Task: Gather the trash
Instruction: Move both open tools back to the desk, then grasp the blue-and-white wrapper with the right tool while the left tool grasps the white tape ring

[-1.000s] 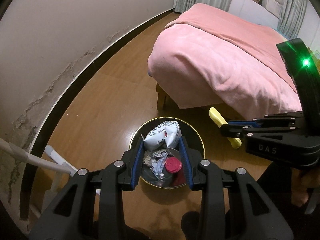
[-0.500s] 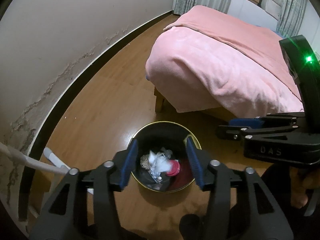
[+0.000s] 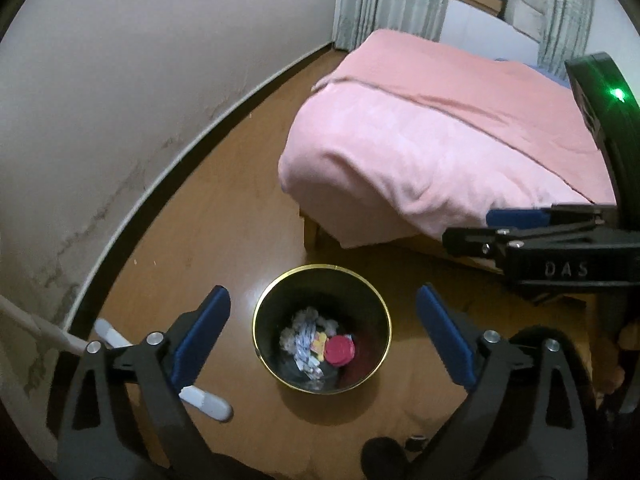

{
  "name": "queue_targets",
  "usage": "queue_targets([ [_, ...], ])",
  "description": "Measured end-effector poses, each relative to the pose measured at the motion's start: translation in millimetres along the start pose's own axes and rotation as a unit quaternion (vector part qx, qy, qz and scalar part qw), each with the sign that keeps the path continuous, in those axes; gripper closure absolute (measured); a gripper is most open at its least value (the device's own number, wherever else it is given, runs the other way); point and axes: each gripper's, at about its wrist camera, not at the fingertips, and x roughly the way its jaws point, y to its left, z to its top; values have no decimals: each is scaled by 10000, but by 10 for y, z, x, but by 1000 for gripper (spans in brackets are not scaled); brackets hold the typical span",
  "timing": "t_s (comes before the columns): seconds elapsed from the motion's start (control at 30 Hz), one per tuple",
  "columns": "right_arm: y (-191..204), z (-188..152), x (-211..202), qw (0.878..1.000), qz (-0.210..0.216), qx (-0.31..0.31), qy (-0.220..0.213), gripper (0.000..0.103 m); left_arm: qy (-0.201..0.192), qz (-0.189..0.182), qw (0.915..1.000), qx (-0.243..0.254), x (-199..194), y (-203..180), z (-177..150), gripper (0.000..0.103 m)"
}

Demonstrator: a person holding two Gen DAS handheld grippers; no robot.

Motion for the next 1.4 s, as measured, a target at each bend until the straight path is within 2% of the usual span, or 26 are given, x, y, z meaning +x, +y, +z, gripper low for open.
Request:
queue_targets([
  [0.13,172,114,-356,9992,-6,-243,-309,34,-297,74,9995,3,-458,8,54,11],
  [0.3,757,246,-799,9940,323,-747,-737,33,-865,307,9950,-401,-1331,290,12,11],
  [0.4,1286,286,-999,9860,670,-1209,-935,32,-1151,579,9889,-743,-1897,575,-108,11],
  [0.53,2221,205,-1173,9639,1314,-2104,-963,32,-1311,1332,9761,-1112,-2532,1074,-419,10],
  [0.63,2966,38,-1218,9380,1837,-2819,-838,32,-1265,2036,9587,-1532,-2902,1539,-814,10],
  [0.7,3522,-123,-1244,9140,2192,-3334,-742,32,-1135,2457,9449,-1841,-3092,1836,-1100,10],
  [0.77,3934,-279,-1268,8924,2440,-3736,-674,32,-1003,2877,9250,-2270,-3336,2166,-1479,10],
  [0.8,4139,-374,-1293,8821,2520,-3927,-655,32,-976,2972,9185,-2418,-3421,2261,-1610,10],
  [0.87,4646,-594,-1333,8545,2699,-4397,-595,32,-897,3220,8989,-2833,-3653,2504,-1984,10],
  [0.93,5058,-785,-1380,8324,2853,-4723,-518,32,-863,3381,8837,-3119,-3828,2655,-2263,10],
  [1.03,5639,-1060,-1416,8011,2984,-5170,-428,32,-801,3525,8652,-3474,-4026,2819,-2650,10],
  [1.1,6001,-1222,-1430,7806,2980,-5476,-444,32,-736,3560,8588,-3609,-4119,2909,-2861,10],
  [1.2,6322,-1413,-1456,7594,2912,-5791,-563,32,-636,3569,8535,-3742,-4223,3054,-3122,10],
  [1.27,6546,-1525,-1426,7474,2842,-5976,-590,32,-593,3506,8552,-3770,-4256,3118,-3243,10],
  [1.4,6827,-1615,-1276,7375,2616,-6191,-655,32,-512,3403,8650,-3651,-4211,3214,-3258,10],
])
